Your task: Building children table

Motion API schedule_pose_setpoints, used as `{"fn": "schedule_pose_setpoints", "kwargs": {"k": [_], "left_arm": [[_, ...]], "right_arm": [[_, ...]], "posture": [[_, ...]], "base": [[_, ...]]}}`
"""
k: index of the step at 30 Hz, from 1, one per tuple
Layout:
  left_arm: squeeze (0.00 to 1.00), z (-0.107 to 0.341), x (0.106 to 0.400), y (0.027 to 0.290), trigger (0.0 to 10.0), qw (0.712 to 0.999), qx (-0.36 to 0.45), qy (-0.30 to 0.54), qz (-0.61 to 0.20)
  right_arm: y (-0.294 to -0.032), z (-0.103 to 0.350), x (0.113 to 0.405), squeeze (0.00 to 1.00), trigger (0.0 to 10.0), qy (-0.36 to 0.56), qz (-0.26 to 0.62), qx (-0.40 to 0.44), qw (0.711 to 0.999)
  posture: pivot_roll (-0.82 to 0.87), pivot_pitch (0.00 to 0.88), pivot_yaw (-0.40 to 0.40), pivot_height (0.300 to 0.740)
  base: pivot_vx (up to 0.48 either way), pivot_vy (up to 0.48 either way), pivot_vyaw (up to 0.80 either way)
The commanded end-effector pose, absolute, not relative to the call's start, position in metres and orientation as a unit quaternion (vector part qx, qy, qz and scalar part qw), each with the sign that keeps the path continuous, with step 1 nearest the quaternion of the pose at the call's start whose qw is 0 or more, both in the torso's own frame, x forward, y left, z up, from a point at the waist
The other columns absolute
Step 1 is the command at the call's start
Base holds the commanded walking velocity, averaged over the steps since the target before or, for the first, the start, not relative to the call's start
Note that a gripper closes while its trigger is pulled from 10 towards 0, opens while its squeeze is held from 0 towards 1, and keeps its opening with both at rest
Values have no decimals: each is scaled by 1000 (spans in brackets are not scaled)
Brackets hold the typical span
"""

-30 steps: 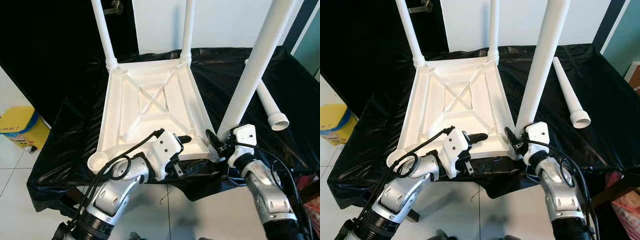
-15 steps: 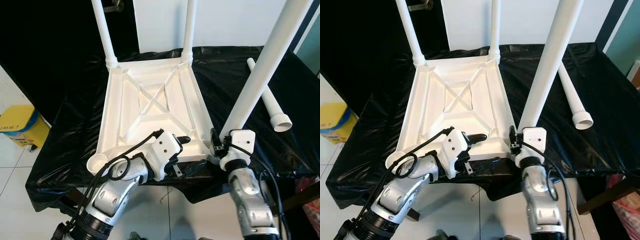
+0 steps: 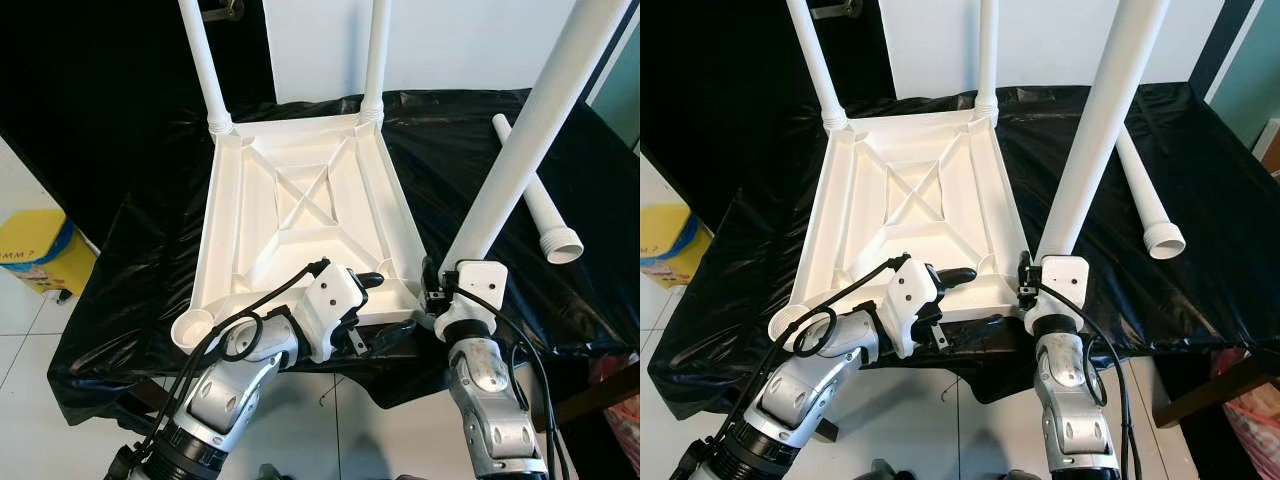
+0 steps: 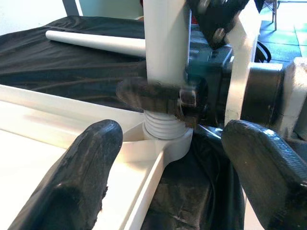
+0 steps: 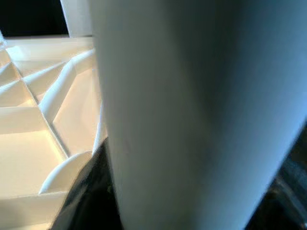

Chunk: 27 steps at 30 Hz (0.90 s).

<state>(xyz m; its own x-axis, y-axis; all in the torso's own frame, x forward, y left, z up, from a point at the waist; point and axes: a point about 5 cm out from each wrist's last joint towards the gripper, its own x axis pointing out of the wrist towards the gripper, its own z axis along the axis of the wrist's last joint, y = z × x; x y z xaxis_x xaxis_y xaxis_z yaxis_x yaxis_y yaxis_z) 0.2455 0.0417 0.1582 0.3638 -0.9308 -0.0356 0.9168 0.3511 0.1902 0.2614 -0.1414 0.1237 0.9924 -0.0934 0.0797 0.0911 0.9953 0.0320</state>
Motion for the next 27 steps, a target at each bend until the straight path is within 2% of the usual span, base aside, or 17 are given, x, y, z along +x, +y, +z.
{"fn": "schedule_pose_setpoints", "kwargs": {"k": [1,5,9,10,12,13,14,18,19,27], "left_arm": [[0,158,246,41,10000,819,93,-44,-565],[0,159,247,40,10000,820,93,-46,-563],[0,158,247,40,10000,820,96,-46,-563],[0,158,249,42,10000,822,99,-45,-560],[0,158,249,42,10000,822,99,-45,-560],[0,158,249,44,10000,822,100,-45,-558],[0,158,250,44,10000,823,103,-44,-557],[0,157,251,45,10000,822,109,-43,-557],[0,157,252,45,10000,822,113,-43,-556],[0,158,253,47,10000,824,114,-45,-553]], "right_arm": [[-139,112,258,1000,10000,-13,-34,20,999],[-138,119,259,1000,10000,-34,1,18,999],[-143,121,259,1000,10000,-41,19,13,999],[-152,123,259,1000,10000,-46,64,-3,997],[-152,123,259,1000,10000,-46,64,-3,997],[-155,123,259,322,10000,-47,87,-11,995],[-158,124,259,31,10000,-49,116,-14,992],[-163,128,262,0,10000,-53,167,-31,984],[-168,130,267,0,10000,-52,209,-49,975],[-176,132,276,0,10000,-45,258,-75,962]], "posture": [[-67,59,23,740],[-67,57,23,740],[-68,54,18,740],[-70,50,20,740],[-70,50,20,740],[-70,50,20,740],[-71,48,19,740],[-73,42,20,740],[-73,41,20,740],[-67,42,22,740]], "base": [[0,0,0],[0,0,0],[0,0,0],[0,0,0],[0,0,0],[0,0,0],[0,0,0],[0,0,0],[0,0,0],[0,0,0]]}}
